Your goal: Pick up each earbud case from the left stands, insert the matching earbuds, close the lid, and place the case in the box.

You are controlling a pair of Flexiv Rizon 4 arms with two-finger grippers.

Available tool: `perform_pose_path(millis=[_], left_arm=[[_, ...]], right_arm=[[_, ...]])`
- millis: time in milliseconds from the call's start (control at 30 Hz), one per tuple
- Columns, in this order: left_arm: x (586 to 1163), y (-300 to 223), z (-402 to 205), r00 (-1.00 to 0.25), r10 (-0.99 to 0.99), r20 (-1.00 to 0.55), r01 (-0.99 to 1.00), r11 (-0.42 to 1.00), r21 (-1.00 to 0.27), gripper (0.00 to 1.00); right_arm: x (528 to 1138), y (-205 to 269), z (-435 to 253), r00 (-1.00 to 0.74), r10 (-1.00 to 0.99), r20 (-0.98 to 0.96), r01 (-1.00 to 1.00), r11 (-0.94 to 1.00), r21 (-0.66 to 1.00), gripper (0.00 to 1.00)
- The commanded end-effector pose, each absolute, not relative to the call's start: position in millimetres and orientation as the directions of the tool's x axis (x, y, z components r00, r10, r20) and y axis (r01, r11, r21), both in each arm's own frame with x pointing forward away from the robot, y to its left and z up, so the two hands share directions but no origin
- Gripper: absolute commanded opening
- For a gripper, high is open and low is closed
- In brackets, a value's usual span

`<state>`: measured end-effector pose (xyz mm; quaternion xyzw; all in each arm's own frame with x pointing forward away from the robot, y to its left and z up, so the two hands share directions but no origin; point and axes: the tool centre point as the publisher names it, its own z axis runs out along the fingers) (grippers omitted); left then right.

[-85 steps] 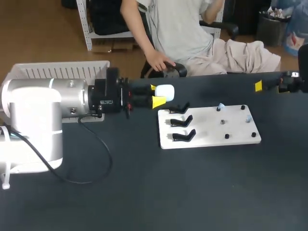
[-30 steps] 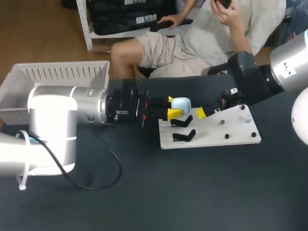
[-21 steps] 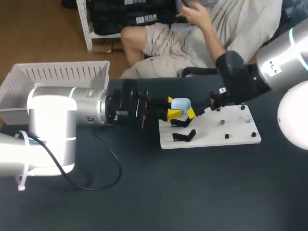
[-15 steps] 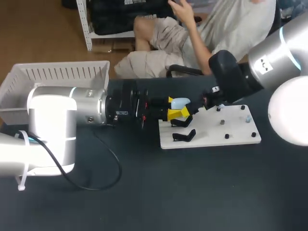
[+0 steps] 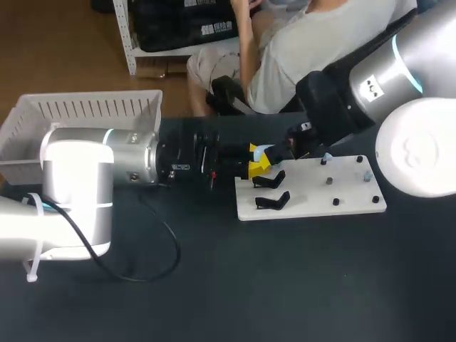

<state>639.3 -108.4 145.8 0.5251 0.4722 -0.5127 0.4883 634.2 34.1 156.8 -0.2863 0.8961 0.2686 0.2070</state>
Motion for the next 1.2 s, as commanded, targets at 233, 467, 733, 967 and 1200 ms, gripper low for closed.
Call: perform_pose_path(millis=[233,467,733,967,1200], left_arm=[[637.8,-108.6,145.1,0.032,-0.008,-0.999,0.997,-0.071,0.032,0.00],[637.8,-108.6,145.1,0.032,-0.008,-0.999,0.997,-0.071,0.032,0.00],[637.8,-108.6,145.1,0.032,-0.008,-0.999,0.997,-0.071,0.032,0.00],[637.8,-108.6,145.1,0.032,-0.008,-0.999,0.997,-0.071,0.032,0.00],[637.8,-108.6,145.1,0.032,-0.008,-0.999,0.997,-0.071,0.032,0.00]], right_arm=[[634.2,25.4,157.3,-0.761,-0.385,-0.523,-0.608,0.705,0.366,1.00],[637.0,20.8,155.1,-0.768,-0.376,-0.518,-0.597,0.714,0.366,1.00],[639.6,18.7,152.8,-0.773,-0.376,-0.512,-0.592,0.718,0.366,1.00],[642.4,14.6,156.3,-0.774,-0.354,-0.525,-0.581,0.726,0.368,1.00],[643.6,12.3,165.5,-0.766,-0.339,-0.545,-0.583,0.725,0.367,1.00]])
